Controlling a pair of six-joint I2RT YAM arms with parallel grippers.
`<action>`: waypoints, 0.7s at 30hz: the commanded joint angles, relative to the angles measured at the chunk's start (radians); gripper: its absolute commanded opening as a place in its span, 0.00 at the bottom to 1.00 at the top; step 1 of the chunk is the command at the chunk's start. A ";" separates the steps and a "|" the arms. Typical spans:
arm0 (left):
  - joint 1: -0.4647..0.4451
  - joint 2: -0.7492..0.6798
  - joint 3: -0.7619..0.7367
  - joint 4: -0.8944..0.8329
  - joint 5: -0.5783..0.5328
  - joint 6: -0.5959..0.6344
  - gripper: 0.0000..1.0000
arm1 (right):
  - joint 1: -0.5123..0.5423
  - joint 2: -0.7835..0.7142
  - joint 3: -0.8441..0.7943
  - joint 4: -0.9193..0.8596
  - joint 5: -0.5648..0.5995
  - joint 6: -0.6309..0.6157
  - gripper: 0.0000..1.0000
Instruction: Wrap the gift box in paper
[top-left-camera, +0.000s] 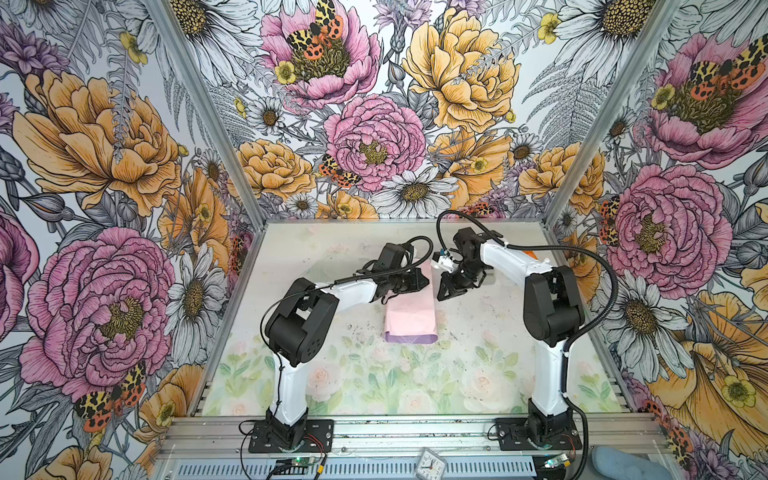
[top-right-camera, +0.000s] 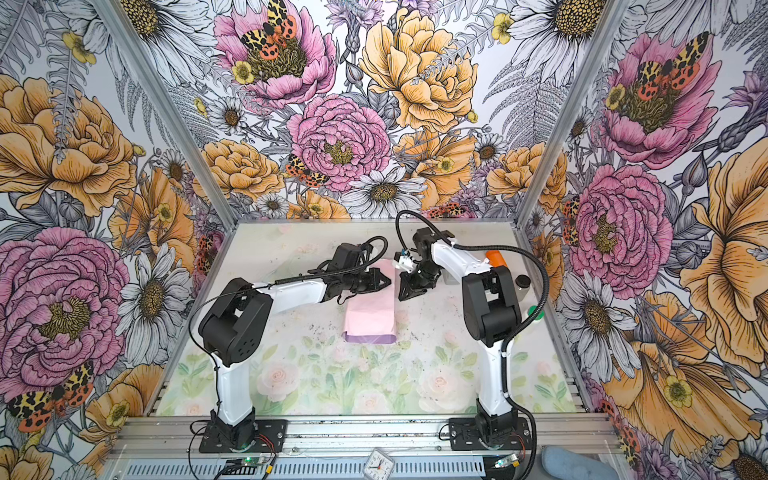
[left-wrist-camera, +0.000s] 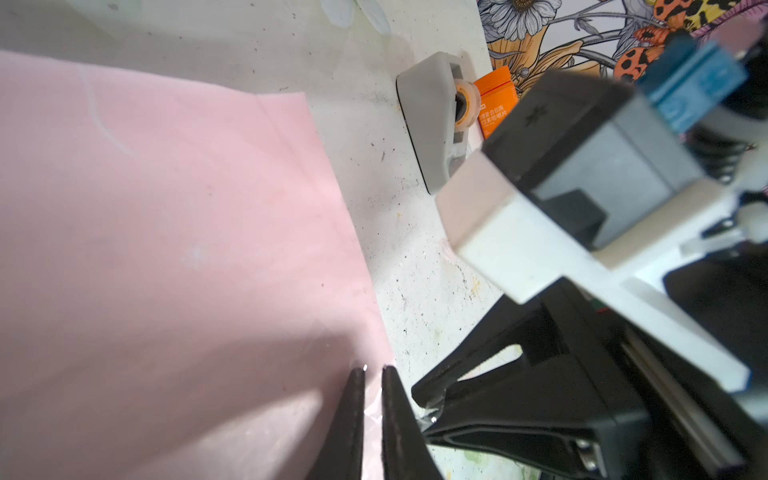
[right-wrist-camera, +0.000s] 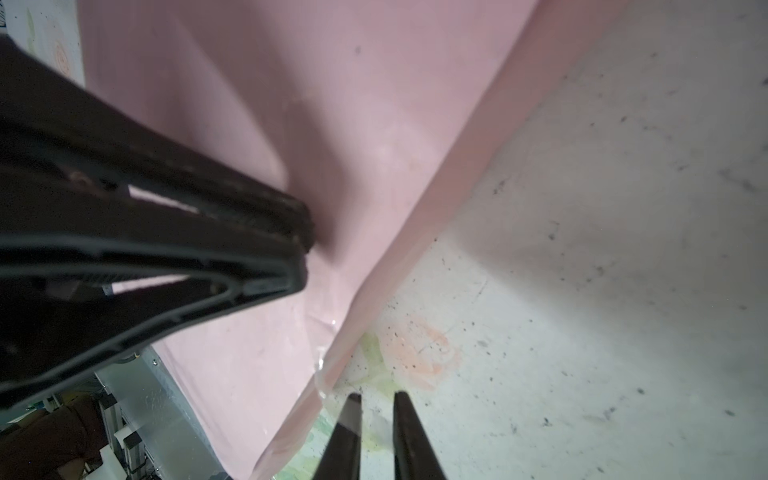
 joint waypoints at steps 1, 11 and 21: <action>-0.008 0.007 -0.035 -0.054 -0.037 0.031 0.13 | -0.009 -0.052 -0.015 0.002 0.025 -0.005 0.21; -0.008 0.009 -0.034 -0.055 -0.031 0.033 0.13 | -0.066 -0.216 -0.115 0.002 0.089 0.036 0.32; -0.010 0.010 -0.031 -0.054 -0.028 0.033 0.13 | -0.024 -0.323 -0.119 0.134 0.039 0.179 0.20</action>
